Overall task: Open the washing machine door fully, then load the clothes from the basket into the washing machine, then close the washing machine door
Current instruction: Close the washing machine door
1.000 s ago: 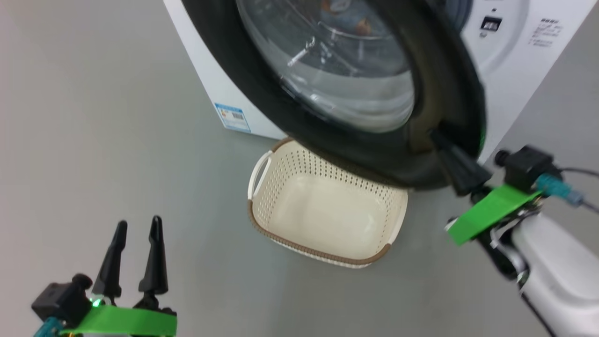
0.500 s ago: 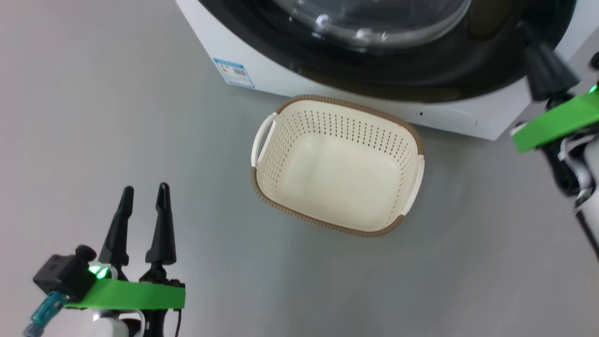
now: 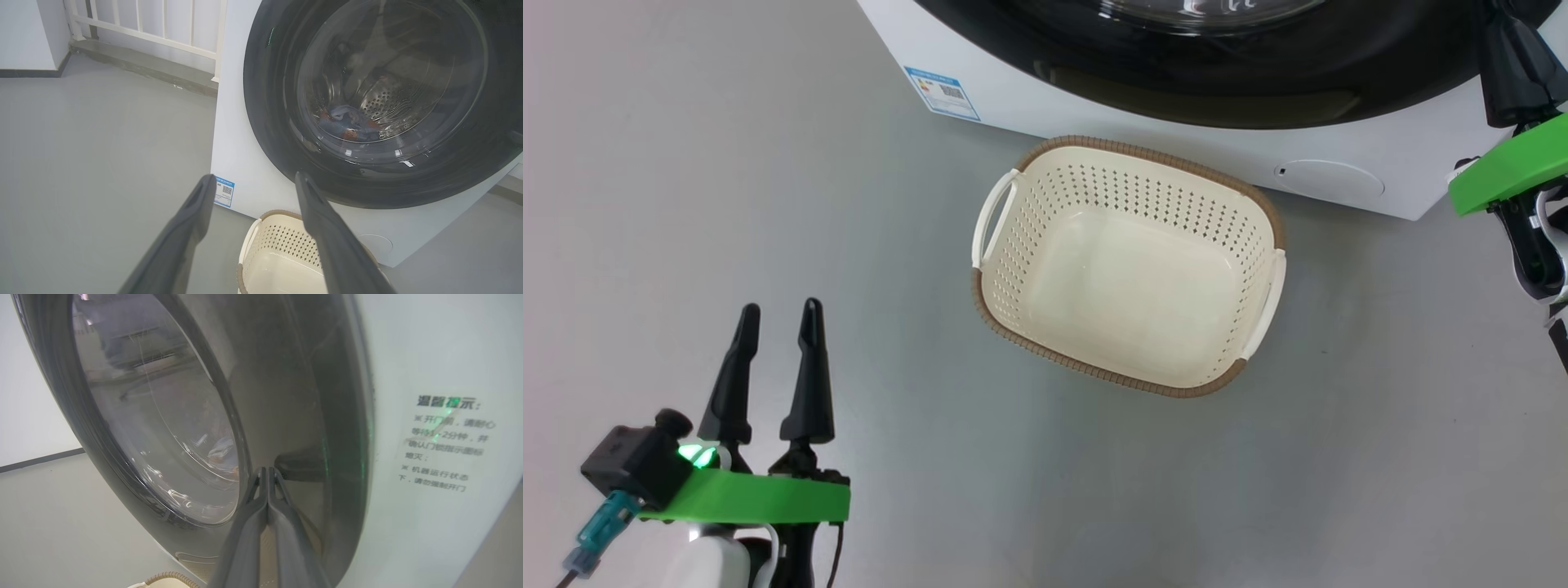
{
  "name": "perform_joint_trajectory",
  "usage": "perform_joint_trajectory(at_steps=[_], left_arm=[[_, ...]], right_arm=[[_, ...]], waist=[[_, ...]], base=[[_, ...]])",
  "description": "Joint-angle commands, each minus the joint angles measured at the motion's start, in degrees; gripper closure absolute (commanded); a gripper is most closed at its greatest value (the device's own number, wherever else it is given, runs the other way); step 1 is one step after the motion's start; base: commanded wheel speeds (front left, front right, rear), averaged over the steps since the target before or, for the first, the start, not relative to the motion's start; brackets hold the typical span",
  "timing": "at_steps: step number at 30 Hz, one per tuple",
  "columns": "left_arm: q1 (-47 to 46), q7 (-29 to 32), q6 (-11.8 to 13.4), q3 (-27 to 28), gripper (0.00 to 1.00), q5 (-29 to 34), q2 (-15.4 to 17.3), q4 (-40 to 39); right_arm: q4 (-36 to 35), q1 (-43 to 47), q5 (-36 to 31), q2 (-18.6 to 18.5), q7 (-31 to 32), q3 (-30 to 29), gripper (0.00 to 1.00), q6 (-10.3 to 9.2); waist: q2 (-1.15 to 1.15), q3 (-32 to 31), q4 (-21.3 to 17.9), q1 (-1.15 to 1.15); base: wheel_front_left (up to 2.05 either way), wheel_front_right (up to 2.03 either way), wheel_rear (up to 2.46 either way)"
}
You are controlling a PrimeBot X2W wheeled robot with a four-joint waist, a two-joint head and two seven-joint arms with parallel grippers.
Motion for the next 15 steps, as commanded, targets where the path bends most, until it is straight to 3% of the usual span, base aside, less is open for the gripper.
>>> perform_joint_trajectory(at_steps=[1, 15], left_arm=[[-1.4, -0.4, 0.0, 1.8, 0.0, -0.3, 1.6, -0.9], [-0.8, -0.4, 0.0, 2.0, 0.0, -0.2, 2.1, 0.1]], right_arm=[[-0.6, -1.2, 0.5, -0.3, -0.3, -0.3, 1.0, -0.5], [-1.0, 2.3, 0.2, 0.9, -0.3, -0.6, 1.0, -0.5]], waist=[[0.0, -0.2, 0.0, 0.0], [0.0, -4.3, -1.2, 0.0]], base=[[0.0, 0.0, 0.0], [0.0, 0.0, 0.0]])
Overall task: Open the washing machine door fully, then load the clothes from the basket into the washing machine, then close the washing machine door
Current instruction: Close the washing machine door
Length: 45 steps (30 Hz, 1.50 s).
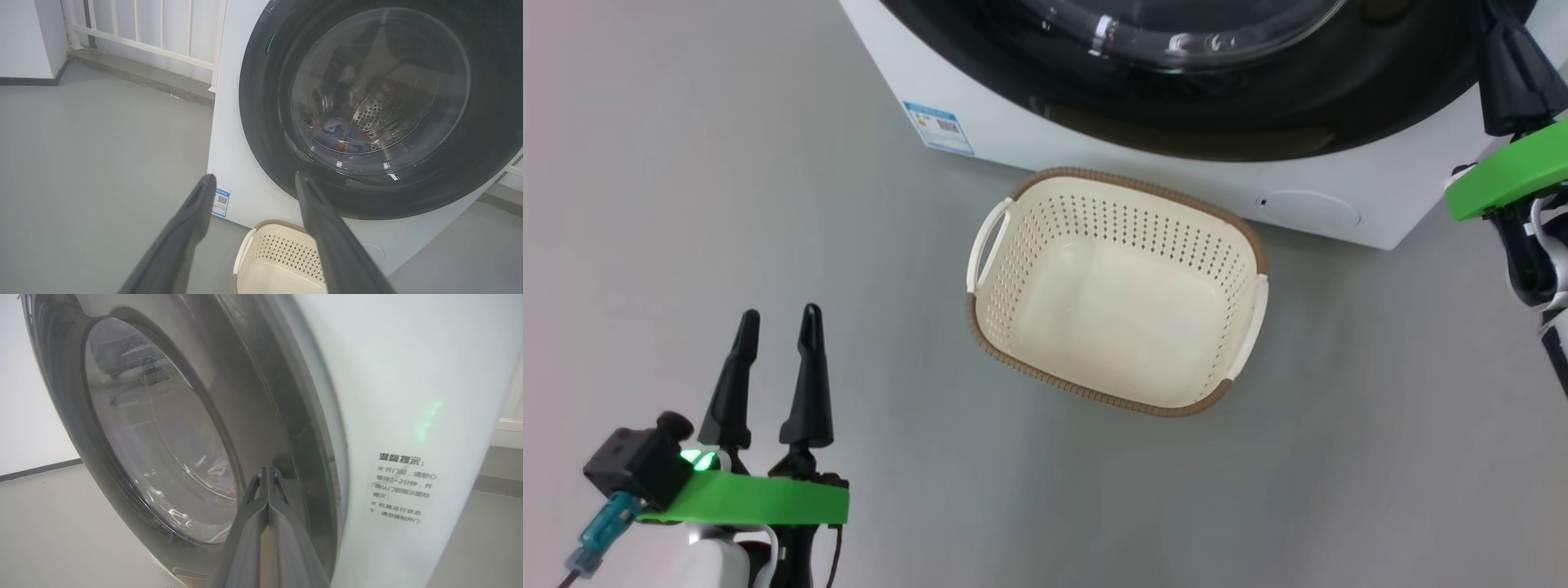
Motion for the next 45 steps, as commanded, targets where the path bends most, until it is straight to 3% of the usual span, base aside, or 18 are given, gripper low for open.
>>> perform_joint_trajectory(at_steps=[1, 4, 5, 14, 27, 36, 45], left_arm=[[-0.7, -0.4, 0.0, 1.8, 0.0, -0.2, 2.0, -0.8], [-0.4, -0.4, 0.0, 1.7, 0.0, -0.2, 2.4, -0.5], [-0.3, -0.4, 0.0, 1.6, 0.0, -0.3, 2.5, -0.4], [0.5, -0.4, 0.0, 0.7, 0.0, -0.6, 3.9, 0.6], [3.1, -0.4, 0.0, 1.6, 0.0, -0.7, 5.0, 1.1], [5.3, -0.4, 0.0, 3.1, 0.0, -0.7, 4.5, 0.5], [7.0, -0.4, 0.1, 3.7, 0.0, -1.7, 4.6, -0.8]], right_arm=[[-1.8, 2.1, 0.1, 0.6, -0.3, 0.2, 1.0, -0.42], [-2.6, 3.6, 0.5, 1.1, -0.3, 0.5, 0.53, -0.42], [-2.9, 4.2, 0.6, 1.3, -0.3, 0.6, 0.02, -0.42], [-6.5, 9.7, 1.5, 3.7, -0.3, 0.8, 0.0, -0.42], [-11.6, 18.4, 2.1, 5.9, -0.3, 0.8, 0.0, -0.42], [-14.5, 23.8, 1.6, 6.5, -0.3, -0.1, 0.0, -0.42], [-18.4, 29.9, 0.2, 7.6, -0.3, -2.3, 0.0, -0.42]], waist=[[0.0, -1.3, -0.7, 0.0], [0.0, -2.6, -1.5, 0.0], [0.0, -3.0, -1.9, 0.0], [0.0, -7.9, -6.2, 0.0], [0.0, -14.2, -15.5, 0.0], [0.0, -16.7, -21.8, 0.0], [0.0, -18.1, -25.6, 0.0]], base=[[0.0, 0.0, 0.0], [0.0, 0.0, 0.0], [0.0, 0.0, 0.0], [0.0, 0.0, 0.0], [0.0, 0.0, 0.0], [0.0, 0.0, 0.0], [0.0, 0.0, 0.0]])
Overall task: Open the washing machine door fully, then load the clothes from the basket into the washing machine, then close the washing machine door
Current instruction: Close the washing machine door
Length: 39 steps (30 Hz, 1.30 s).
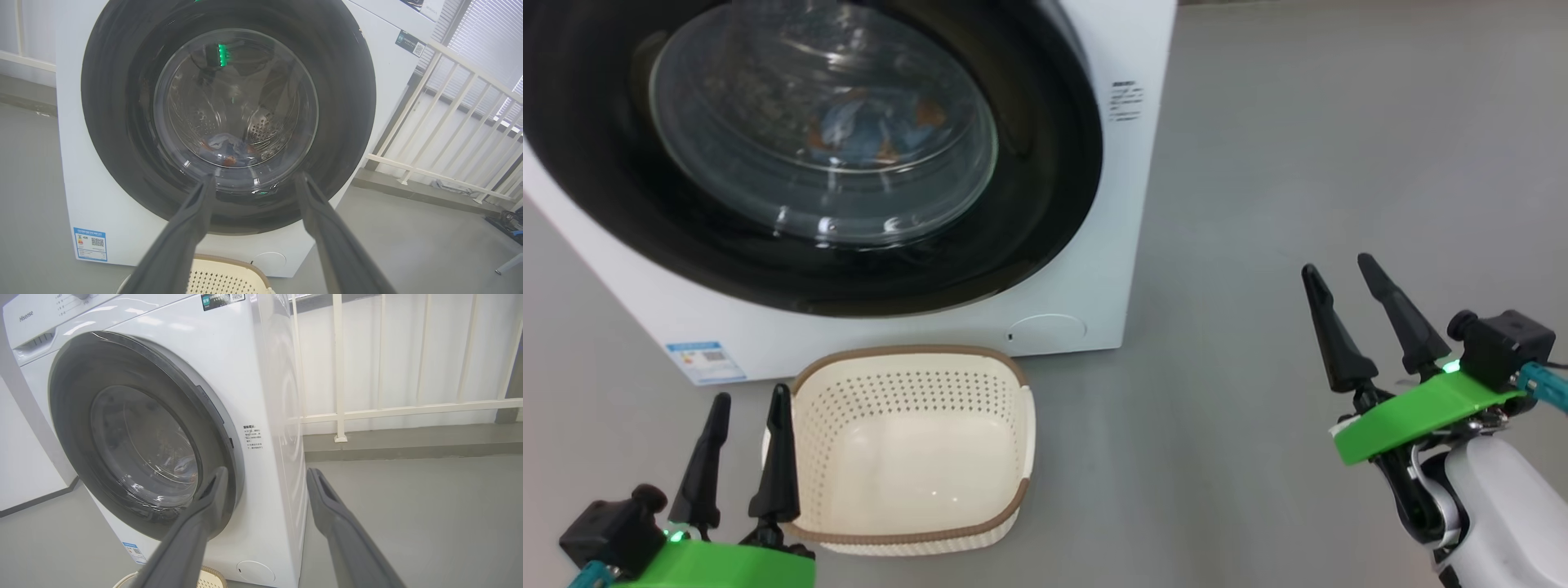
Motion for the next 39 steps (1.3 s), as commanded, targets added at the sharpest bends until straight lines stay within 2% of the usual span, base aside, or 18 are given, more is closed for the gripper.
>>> perform_joint_trajectory(at_steps=[1, 18, 39], left_arm=[[-0.6, -0.4, 0.1, 2.2, 0.0, 0.0, 1.2, -1.6], [0.0, -0.4, 0.4, 2.3, 0.0, 0.7, 0.9, -1.7], [-0.1, -0.4, 0.9, 1.6, 0.0, 0.4, 1.2, -1.9]], right_arm=[[-1.9, 0.7, -0.8, -0.1, -0.3, 0.3, 0.0, -0.15], [-4.0, 5.8, -4.8, 1.6, -0.3, -3.5, 0.0, -0.15], [-4.2, 6.1, -5.6, 2.5, -0.3, -3.5, 0.0, -0.15]], waist=[[0.0, -1.0, -1.3, 0.0], [0.0, -1.4, -1.8, 0.0], [0.0, -1.1, -1.9, 0.0]], base=[[0.0, 0.0, 0.0], [0.0, 0.0, 0.0], [0.0, 0.0, 0.0]])
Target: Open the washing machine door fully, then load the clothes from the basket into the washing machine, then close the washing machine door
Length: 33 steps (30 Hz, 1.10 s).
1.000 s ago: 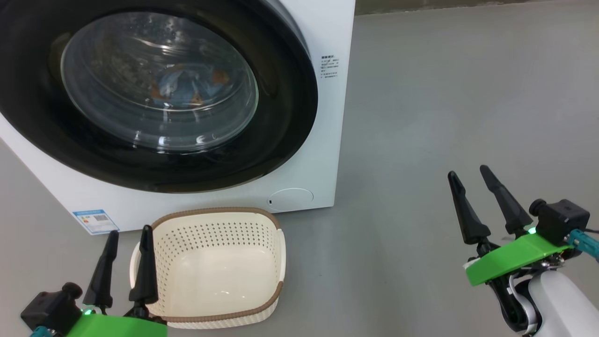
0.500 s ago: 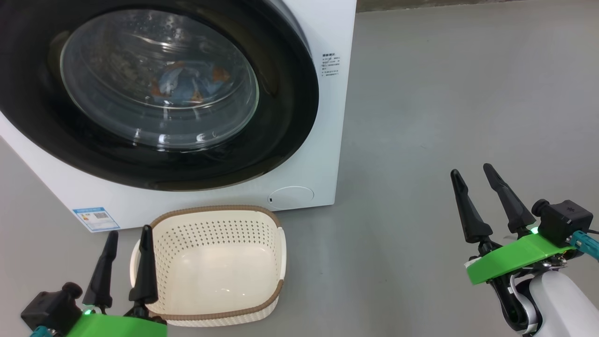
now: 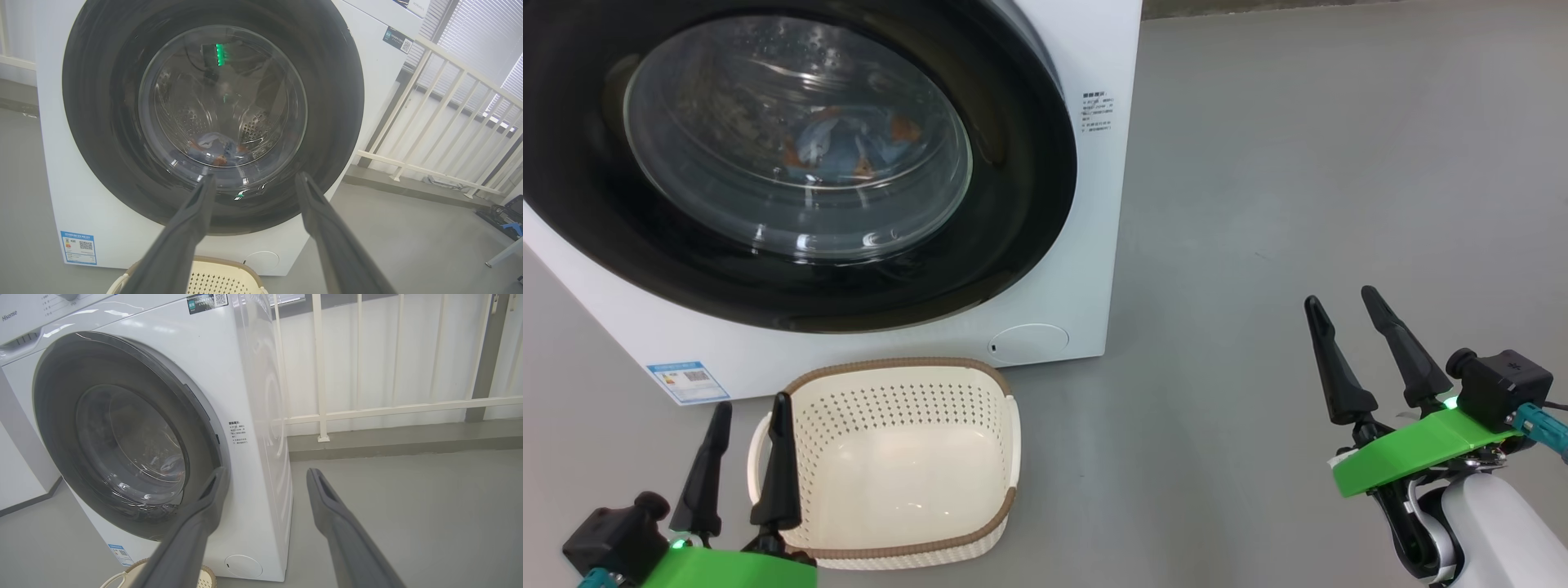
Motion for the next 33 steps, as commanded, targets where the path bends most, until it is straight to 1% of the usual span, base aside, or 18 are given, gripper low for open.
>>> perform_joint_trajectory(at_steps=[1, 8, 9, 12, 14, 18, 23, 33], left_arm=[[-1.2, -0.4, 0.4, 1.6, 0.0, 0.1, 1.2, -1.5], [-1.3, -0.3, 0.4, 1.4, 0.0, -0.2, 1.3, -1.5], [0.0, 0.0, 0.2, -0.4, 1.0, -0.1, 0.1, 0.0], [0.5, 0.1, 0.2, -0.9, 1.0, -0.1, -0.7, 2.0], [0.5, 0.4, 0.2, -0.6, 1.0, -1.0, -0.8, 1.9], [0.5, 1.1, 0.1, -0.2, 1.0, -2.9, -1.0, 1.9], [0.4, 2.0, 0.2, 0.3, 1.0, -5.3, -1.2, 1.9], [0.3, 3.5, 0.1, 1.3, 1.0, -9.6, -1.6, 2.0]], right_arm=[[-1.5, 0.7, -0.8, -0.4, -0.3, 0.8, 0.0, -0.15], [-1.4, 0.6, -0.9, -0.2, -0.3, 1.0, 0.0, -0.15], [0.0, 0.0, 0.0, 0.3, 0.0, 0.2, 1.0, 0.0], [1.9, 1.0, 0.1, 1.3, 0.0, 0.9, 1.0, 0.0], [1.7, 1.2, 1.1, 1.5, 0.3, 0.7, 1.0, 0.0], [1.6, 1.4, 3.3, 1.7, 0.9, 0.1, 1.0, -0.01], [1.5, 1.7, 5.9, 2.0, 1.7, -0.5, 1.0, -0.01], [1.2, 2.2, 10.7, 2.5, 3.1, -1.8, 1.0, -0.02]], waist=[[0.0, 0.0, 0.0, 0.0], [0.0, 0.2, -0.2, 0.0], [0.0, 0.2, -0.2, 0.0], [0.0, 0.2, -0.2, 0.0], [0.0, 0.2, -0.1, 0.0], [0.0, 0.0, 0.1, 0.09], [0.0, -0.1, 0.3, 0.01], [0.0, -0.3, 0.8, 0.0]], base=[[0.0, 0.0, 0.0], [0.0, 0.0, 0.0], [0.0, 0.0, 0.0], [0.0, 0.0, 0.0], [0.0, 0.0, 0.0], [0.0, 0.0, 0.0], [0.0, 0.0, 0.0], [0.0, 0.0, 0.0]])
